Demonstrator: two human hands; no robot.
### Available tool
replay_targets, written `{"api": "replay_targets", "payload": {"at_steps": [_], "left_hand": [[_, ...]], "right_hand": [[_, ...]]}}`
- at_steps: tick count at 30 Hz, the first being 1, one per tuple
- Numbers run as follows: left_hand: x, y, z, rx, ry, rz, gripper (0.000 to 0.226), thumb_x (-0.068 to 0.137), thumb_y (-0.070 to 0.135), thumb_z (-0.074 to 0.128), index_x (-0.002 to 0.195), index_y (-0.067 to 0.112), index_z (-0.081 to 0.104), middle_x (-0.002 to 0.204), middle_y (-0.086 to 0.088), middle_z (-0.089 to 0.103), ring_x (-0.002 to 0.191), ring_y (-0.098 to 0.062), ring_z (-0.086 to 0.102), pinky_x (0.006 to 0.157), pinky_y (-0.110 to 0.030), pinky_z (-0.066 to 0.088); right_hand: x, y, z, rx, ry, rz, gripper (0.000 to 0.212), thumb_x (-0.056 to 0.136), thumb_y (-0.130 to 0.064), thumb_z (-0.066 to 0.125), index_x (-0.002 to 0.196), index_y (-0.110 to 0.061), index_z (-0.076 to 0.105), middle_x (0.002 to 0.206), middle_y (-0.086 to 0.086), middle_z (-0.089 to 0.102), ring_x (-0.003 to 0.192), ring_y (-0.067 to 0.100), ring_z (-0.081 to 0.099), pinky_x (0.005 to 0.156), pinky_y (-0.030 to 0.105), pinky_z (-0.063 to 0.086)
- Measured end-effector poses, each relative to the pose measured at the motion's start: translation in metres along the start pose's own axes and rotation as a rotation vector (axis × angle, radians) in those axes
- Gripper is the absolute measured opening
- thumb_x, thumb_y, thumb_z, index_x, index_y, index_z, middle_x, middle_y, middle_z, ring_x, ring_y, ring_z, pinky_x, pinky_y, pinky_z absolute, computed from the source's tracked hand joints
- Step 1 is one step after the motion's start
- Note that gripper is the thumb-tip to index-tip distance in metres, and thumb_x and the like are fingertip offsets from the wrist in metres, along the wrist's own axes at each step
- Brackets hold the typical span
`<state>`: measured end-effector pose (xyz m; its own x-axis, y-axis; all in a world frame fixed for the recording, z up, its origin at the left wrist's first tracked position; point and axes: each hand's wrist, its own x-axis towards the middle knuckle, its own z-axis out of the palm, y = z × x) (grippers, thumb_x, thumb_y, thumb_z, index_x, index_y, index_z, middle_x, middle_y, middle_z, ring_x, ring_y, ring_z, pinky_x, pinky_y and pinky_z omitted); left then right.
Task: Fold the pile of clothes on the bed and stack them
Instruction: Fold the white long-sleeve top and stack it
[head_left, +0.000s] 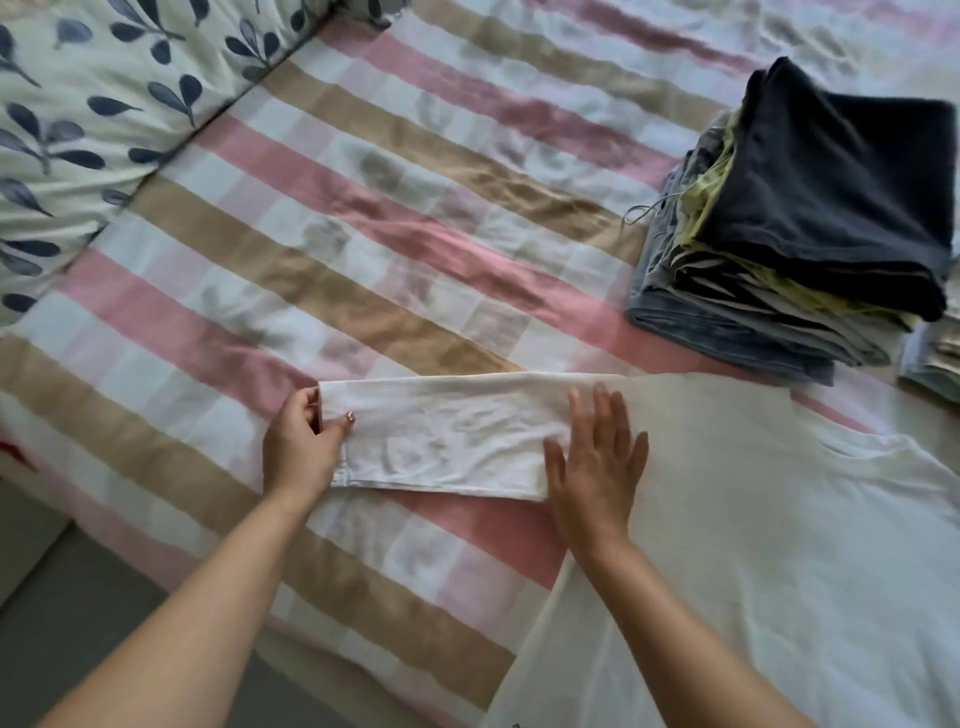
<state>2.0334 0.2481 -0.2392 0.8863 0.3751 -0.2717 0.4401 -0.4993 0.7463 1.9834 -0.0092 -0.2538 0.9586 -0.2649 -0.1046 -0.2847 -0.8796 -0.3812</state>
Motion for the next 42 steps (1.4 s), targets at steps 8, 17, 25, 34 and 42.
{"api": "replay_targets", "payload": {"at_steps": [8, 17, 25, 34, 42], "left_hand": [[-0.015, 0.034, -0.01, -0.138, 0.084, 0.109, 0.018, 0.088, 0.007, 0.06, 0.105, 0.003, 0.061, 0.094, -0.006, 0.064, 0.071, 0.0, 0.057, 0.059, 0.0, 0.042], [-0.111, 0.098, 0.054, -0.368, -0.367, 0.162, 0.022, 0.089, 0.002, 0.056, 0.086, 0.022, 0.065, 0.084, 0.005, 0.07, 0.078, -0.001, 0.066, 0.068, -0.011, 0.049], [-0.134, 0.1, 0.076, -0.372, -0.334, 0.151, 0.041, 0.088, -0.011, 0.04, 0.09, 0.023, 0.063, 0.081, 0.001, 0.068, 0.071, -0.006, 0.065, 0.064, -0.013, 0.05], [-0.161, 0.125, 0.137, -0.013, -0.323, 0.591, 0.033, 0.091, 0.007, 0.044, 0.12, 0.015, 0.058, 0.121, 0.013, 0.054, 0.111, 0.004, 0.046, 0.093, 0.001, 0.027], [-0.16, 0.109, 0.205, 0.744, -0.522, 0.797, 0.055, 0.099, 0.033, 0.028, 0.148, 0.028, 0.005, 0.155, 0.009, -0.013, 0.143, -0.011, -0.012, 0.114, -0.041, -0.004]], "right_hand": [[-0.002, -0.004, -0.008, -0.128, -0.312, -0.043, 0.057, 0.097, -0.045, 0.026, 0.148, -0.025, 0.01, 0.157, 0.001, -0.004, 0.144, 0.016, -0.008, 0.113, 0.047, -0.004], [-0.021, -0.051, -0.059, 1.271, -0.381, 0.344, 0.03, 0.086, -0.04, 0.055, 0.092, -0.012, 0.063, 0.082, -0.001, 0.066, 0.075, 0.009, 0.062, 0.067, 0.026, 0.048], [-0.017, 0.025, -0.061, 0.885, 0.158, 0.54, 0.019, 0.09, -0.021, 0.057, 0.075, -0.01, 0.061, 0.072, 0.004, 0.062, 0.068, 0.017, 0.056, 0.06, 0.026, 0.037], [-0.063, 0.186, -0.128, 0.55, 0.521, 0.525, 0.046, 0.09, -0.018, 0.06, 0.054, -0.022, 0.03, 0.048, -0.008, 0.029, 0.046, 0.007, 0.028, 0.048, 0.027, 0.02], [-0.066, 0.253, -0.121, 0.406, 0.391, 0.588, 0.02, 0.091, -0.026, 0.057, 0.083, -0.008, 0.058, 0.067, 0.013, 0.06, 0.067, 0.035, 0.055, 0.059, 0.036, 0.036]]}}
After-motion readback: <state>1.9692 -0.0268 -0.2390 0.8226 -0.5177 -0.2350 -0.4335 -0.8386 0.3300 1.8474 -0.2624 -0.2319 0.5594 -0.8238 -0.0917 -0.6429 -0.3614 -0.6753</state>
